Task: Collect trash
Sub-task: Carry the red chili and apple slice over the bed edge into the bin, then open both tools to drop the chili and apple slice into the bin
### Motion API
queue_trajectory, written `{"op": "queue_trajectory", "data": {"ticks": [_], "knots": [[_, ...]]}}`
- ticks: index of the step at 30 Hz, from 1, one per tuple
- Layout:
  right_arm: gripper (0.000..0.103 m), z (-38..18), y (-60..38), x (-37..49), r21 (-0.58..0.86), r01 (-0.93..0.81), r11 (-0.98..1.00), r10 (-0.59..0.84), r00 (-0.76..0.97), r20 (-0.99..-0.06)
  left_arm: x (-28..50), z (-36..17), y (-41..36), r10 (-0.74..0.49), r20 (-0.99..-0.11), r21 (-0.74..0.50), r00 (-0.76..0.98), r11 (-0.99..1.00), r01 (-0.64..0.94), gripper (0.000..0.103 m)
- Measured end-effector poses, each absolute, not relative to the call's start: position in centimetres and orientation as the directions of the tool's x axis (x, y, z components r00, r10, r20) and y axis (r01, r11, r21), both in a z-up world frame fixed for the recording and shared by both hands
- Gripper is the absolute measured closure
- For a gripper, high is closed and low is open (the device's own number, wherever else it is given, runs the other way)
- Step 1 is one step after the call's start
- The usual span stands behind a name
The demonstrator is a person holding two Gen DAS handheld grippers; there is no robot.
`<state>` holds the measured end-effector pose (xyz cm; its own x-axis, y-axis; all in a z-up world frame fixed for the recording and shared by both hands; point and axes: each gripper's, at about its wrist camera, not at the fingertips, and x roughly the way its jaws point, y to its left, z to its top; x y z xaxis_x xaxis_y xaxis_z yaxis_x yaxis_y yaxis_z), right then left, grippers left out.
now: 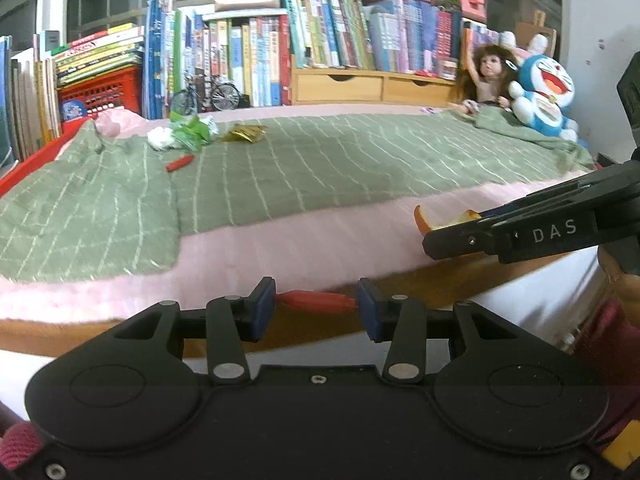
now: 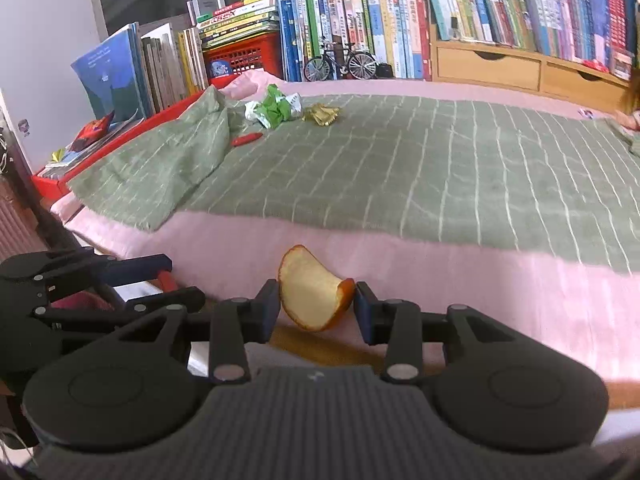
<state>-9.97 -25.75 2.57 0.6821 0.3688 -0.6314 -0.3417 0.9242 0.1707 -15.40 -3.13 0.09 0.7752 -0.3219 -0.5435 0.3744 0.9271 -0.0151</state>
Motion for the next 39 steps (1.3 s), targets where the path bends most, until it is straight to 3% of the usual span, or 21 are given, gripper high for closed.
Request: {"op": "queue_trajectory", "data": {"ticks": [6,26,39], "knots": [[0.058,1.6,-26.5,-12.5,0.193,-0.317,0.929,0.363,0.663,-0.655,-16.8,-1.0,-3.6,-0.334,-0.588,-0.02,0.736,0.916,0.4,0.061],[0.057,-6.5,-26.5,-15.1,0.192,-0.236,0.953,0.278,0.419,-0.864,-17.2,-7.9,-4.6,-0.294,-0.802,-0.056,0.52,0.904,0.424,0.061],[0.054,-10.0,-25.5,-13.2,0.184,-0.206,0.961,0.248,0.35,-0.903,-15.4,-11.7,-5.3,-0.245,-0.867,-0.058,0.434,0.915,0.4,0.061]]}}
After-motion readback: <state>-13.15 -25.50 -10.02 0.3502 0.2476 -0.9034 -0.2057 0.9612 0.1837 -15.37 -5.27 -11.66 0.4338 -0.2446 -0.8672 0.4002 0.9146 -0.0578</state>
